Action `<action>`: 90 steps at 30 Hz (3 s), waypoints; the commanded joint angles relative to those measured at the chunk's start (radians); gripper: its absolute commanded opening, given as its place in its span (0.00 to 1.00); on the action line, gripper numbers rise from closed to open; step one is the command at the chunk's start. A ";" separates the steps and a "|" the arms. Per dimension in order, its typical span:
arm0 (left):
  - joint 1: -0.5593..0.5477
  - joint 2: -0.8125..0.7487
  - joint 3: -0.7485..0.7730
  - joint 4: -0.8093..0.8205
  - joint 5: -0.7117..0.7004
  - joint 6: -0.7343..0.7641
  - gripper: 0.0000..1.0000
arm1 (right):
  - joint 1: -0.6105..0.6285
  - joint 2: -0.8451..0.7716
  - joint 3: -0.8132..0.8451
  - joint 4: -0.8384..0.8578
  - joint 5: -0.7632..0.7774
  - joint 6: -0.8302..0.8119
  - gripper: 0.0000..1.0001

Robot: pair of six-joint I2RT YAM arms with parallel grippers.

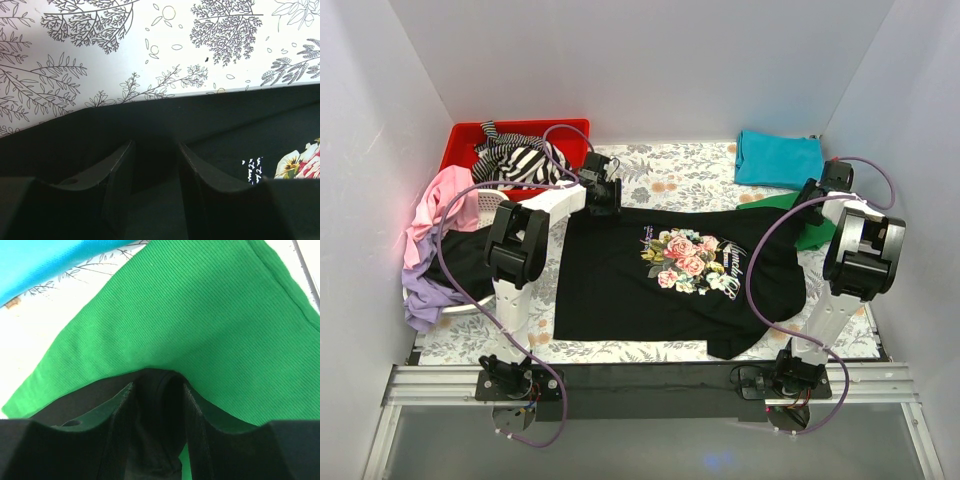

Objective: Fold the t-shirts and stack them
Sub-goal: Fold the tshirt

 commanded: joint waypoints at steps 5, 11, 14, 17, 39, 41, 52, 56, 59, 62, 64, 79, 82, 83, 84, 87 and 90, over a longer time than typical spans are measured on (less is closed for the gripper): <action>0.000 -0.006 -0.009 -0.046 -0.051 0.019 0.37 | -0.004 0.026 0.056 0.002 -0.044 -0.011 0.02; 0.000 0.012 0.035 -0.051 -0.074 -0.005 0.37 | -0.004 -0.002 0.092 0.040 -0.041 -0.008 0.01; 0.001 0.031 0.098 -0.065 -0.084 -0.007 0.37 | -0.004 0.003 0.144 0.056 -0.021 0.008 0.01; 0.010 0.049 0.167 -0.071 -0.120 -0.008 0.37 | -0.004 0.008 0.162 0.111 0.050 0.032 0.01; 0.034 0.040 0.127 0.001 0.017 -0.024 0.36 | 0.005 0.287 0.548 0.066 -0.234 0.008 0.37; 0.029 -0.001 0.090 0.023 0.089 -0.034 0.36 | 0.016 0.170 0.439 0.132 -0.252 0.002 0.38; 0.007 -0.178 -0.071 0.161 0.151 -0.051 0.36 | 0.028 -0.211 0.066 0.197 -0.344 -0.014 0.40; 0.009 -0.170 0.007 0.098 -0.245 -0.010 0.38 | 0.030 -0.306 -0.005 0.174 -0.355 -0.018 0.40; 0.012 -0.140 0.046 0.046 -0.330 0.009 0.38 | 0.030 -0.369 -0.071 0.171 -0.372 -0.021 0.40; 0.012 -0.124 0.050 0.023 -0.316 0.009 0.34 | 0.031 -0.422 -0.131 0.171 -0.392 -0.009 0.40; 0.012 -0.149 0.020 0.059 -0.191 -0.001 0.32 | 0.030 -0.442 -0.155 0.140 -0.404 -0.006 0.40; 0.014 -0.017 0.030 0.026 0.232 -0.056 0.33 | 0.031 -0.486 -0.221 0.034 -0.432 -0.026 0.40; 0.014 0.000 0.024 -0.002 0.057 -0.048 0.32 | 0.031 -0.456 -0.220 0.027 -0.463 -0.018 0.40; 0.014 0.008 0.020 -0.002 0.013 -0.039 0.32 | 0.031 -0.445 -0.217 0.022 -0.463 -0.012 0.40; 0.014 0.014 0.020 -0.011 -0.071 -0.025 0.32 | 0.030 -0.437 -0.209 0.016 -0.461 -0.012 0.40; 0.015 0.046 0.049 -0.040 -0.193 0.013 0.33 | 0.031 -0.417 -0.204 0.011 -0.440 -0.008 0.40; 0.014 0.054 0.060 -0.046 -0.233 0.038 0.32 | 0.031 -0.374 -0.181 -0.027 -0.441 -0.004 0.40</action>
